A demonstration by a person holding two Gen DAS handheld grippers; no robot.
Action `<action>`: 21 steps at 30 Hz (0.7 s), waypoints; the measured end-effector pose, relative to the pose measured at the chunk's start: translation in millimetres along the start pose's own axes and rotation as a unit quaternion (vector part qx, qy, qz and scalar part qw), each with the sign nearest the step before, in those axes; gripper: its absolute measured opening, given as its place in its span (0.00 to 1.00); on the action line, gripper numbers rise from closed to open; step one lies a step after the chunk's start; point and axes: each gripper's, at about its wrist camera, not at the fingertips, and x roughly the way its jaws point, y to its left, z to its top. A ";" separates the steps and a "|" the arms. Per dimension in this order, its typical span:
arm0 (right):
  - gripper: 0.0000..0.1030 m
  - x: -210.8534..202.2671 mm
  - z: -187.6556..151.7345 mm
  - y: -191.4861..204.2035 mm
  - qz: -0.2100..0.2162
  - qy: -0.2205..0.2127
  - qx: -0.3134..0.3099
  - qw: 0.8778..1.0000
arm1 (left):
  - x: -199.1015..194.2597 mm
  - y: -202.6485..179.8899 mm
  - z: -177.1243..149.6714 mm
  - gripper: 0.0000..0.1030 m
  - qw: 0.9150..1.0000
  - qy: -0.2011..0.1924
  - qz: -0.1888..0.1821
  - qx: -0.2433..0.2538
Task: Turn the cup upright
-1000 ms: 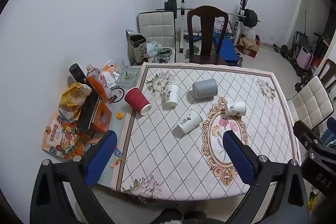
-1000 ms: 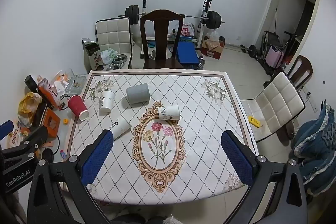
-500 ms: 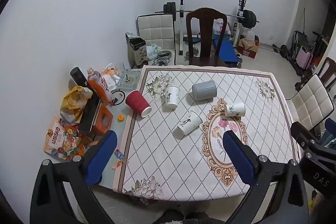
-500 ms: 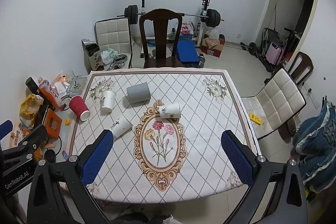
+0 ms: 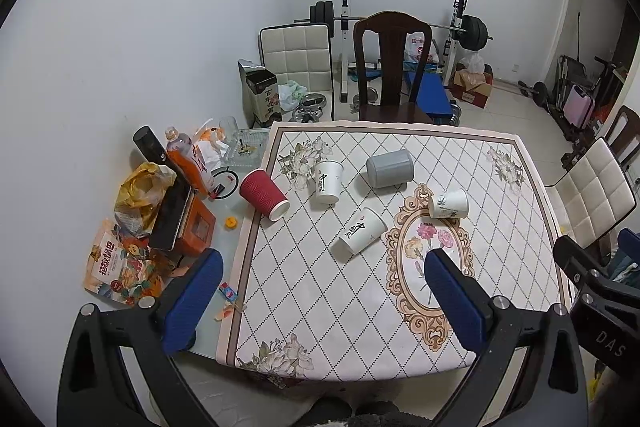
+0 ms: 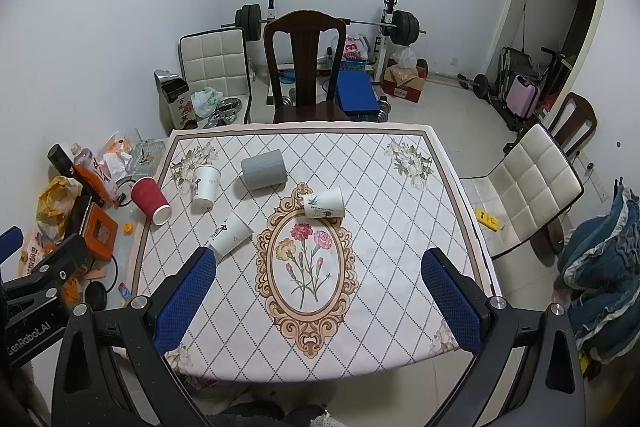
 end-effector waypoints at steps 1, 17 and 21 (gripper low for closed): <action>1.00 0.2 -0.8 0.3 0.000 0.001 0.000 1.000 | -0.1 0.0 0.0 1.00 1.000 0.000 0.000 0.000; 1.00 2.3 -4.3 0.5 0.000 0.005 0.000 1.000 | 1.4 1.5 -0.8 1.00 1.000 0.003 0.001 0.002; 1.00 1.7 -7.2 -0.9 0.000 0.005 0.001 1.000 | 0.7 -0.1 -0.8 1.00 1.000 0.003 0.001 0.002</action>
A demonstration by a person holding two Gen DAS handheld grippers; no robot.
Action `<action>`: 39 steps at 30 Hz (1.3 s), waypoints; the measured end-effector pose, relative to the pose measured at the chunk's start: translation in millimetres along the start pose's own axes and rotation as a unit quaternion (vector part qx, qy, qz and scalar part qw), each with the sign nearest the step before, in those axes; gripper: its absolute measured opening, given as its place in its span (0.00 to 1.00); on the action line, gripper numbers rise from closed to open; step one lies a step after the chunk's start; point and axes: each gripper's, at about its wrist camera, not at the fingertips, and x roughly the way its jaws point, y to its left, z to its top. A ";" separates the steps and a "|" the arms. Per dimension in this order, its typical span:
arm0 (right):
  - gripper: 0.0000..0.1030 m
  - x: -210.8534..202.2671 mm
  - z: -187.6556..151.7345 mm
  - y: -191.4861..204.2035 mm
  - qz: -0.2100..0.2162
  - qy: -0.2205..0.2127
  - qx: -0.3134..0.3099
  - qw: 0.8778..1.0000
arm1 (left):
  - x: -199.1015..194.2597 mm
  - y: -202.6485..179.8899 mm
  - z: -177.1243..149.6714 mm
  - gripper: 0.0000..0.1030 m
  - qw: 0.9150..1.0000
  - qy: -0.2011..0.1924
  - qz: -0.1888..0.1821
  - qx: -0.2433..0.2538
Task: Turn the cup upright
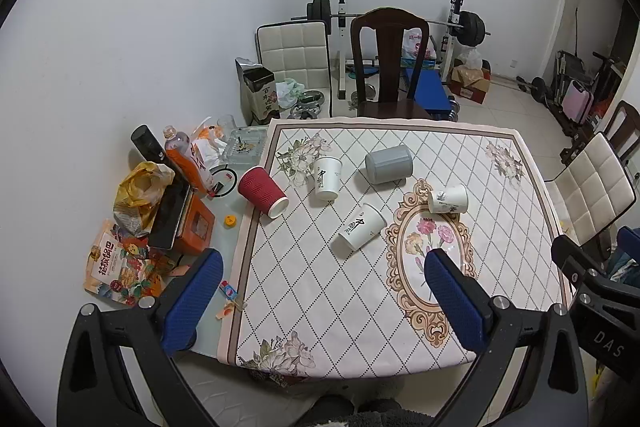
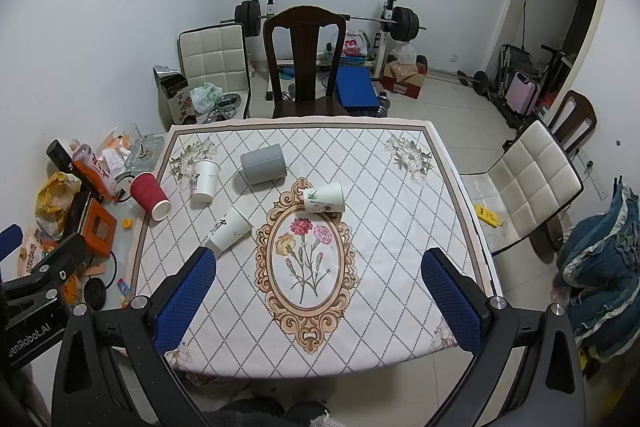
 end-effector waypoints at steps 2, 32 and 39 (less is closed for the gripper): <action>1.00 -0.1 0.1 -0.2 0.000 0.000 0.000 1.000 | -0.2 -0.5 0.0 1.00 1.000 0.000 0.001 0.000; 1.00 -1.2 -2.2 -2.9 0.002 0.003 -0.002 1.000 | -3.2 -12.5 -10.7 1.00 1.000 0.001 -0.001 0.003; 1.00 -0.7 1.4 -16.0 0.009 0.013 -0.007 1.000 | -1.4 -21.4 -15.7 1.00 1.000 0.008 0.002 -0.002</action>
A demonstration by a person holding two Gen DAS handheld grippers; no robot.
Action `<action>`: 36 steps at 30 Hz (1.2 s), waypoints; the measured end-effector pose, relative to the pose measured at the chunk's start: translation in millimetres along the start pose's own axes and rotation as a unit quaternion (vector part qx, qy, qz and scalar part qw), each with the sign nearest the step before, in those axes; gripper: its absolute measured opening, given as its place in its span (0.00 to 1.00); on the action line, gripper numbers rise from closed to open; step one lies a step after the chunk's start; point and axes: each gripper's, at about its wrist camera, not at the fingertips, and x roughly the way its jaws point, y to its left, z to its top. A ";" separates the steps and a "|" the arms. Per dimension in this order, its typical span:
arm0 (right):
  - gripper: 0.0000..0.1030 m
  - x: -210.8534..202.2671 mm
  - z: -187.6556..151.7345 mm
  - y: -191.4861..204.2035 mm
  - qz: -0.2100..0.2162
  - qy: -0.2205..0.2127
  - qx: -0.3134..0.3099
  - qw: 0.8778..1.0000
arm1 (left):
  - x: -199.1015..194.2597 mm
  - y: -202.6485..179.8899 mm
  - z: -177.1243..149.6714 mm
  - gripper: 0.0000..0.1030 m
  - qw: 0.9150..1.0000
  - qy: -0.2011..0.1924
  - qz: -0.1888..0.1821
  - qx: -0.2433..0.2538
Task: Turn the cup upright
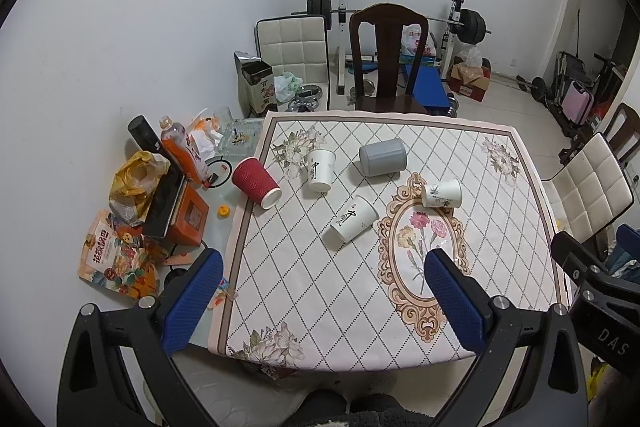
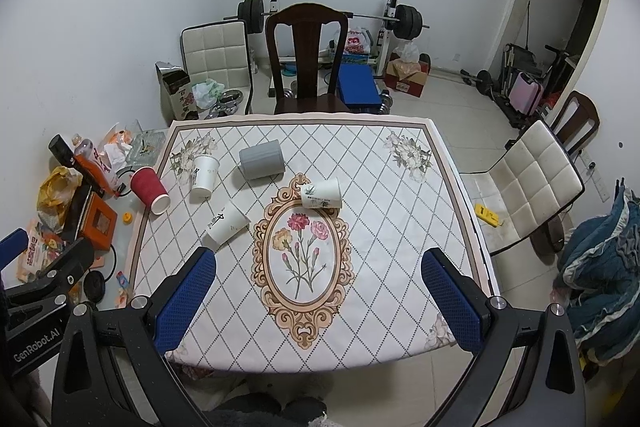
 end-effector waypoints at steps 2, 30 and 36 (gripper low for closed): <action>1.00 6.7 1.6 -2.9 0.007 0.005 0.001 1.000 | 4.9 -2.9 2.8 1.00 1.000 0.003 0.007 -0.002; 0.99 339.2 7.6 35.5 -0.026 0.234 -0.006 0.972 | 294.2 26.4 42.0 1.00 0.979 0.190 0.078 -0.006; 0.98 396.9 14.5 48.2 -0.035 0.269 0.008 0.963 | 362.2 33.1 67.3 0.99 0.974 0.218 0.057 0.006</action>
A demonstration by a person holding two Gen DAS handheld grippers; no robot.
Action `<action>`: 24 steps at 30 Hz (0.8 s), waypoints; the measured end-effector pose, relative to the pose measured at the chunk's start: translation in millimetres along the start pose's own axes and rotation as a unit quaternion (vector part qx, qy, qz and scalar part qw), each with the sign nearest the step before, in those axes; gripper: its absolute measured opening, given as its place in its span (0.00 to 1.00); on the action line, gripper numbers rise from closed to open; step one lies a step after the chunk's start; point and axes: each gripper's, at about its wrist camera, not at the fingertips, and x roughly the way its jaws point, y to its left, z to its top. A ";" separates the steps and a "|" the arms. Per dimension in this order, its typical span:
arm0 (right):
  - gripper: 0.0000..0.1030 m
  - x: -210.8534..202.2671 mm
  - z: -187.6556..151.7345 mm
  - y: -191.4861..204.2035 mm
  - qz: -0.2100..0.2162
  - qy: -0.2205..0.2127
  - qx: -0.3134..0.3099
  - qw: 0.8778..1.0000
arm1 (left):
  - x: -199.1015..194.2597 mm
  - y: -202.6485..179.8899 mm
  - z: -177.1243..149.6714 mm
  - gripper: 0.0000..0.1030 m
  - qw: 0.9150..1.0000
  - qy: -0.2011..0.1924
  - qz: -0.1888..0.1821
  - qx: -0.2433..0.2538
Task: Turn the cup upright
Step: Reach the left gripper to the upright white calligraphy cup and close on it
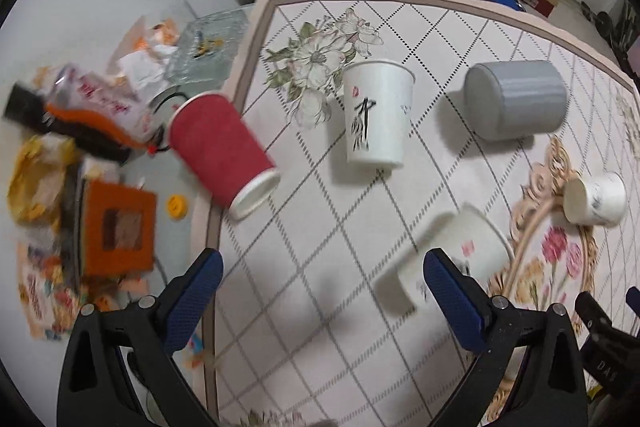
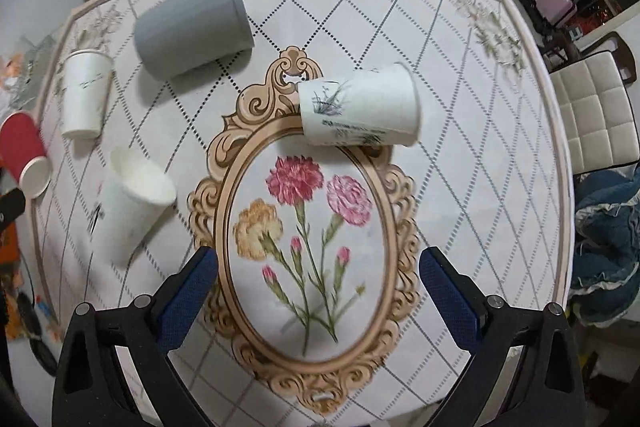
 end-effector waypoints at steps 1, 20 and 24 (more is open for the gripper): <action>0.98 4.6 4.5 1.9 -0.001 0.002 0.002 1.000 | 5.9 -1.3 7.7 0.99 1.000 0.003 -0.004 0.003; 0.98 47.1 53.2 7.7 -0.019 0.034 0.023 0.999 | 94.5 -36.8 100.9 0.72 0.996 0.047 -0.070 0.040; 0.98 46.9 57.5 7.3 -0.021 0.034 0.020 0.999 | 101.8 -38.9 103.6 0.57 0.995 0.045 -0.074 0.040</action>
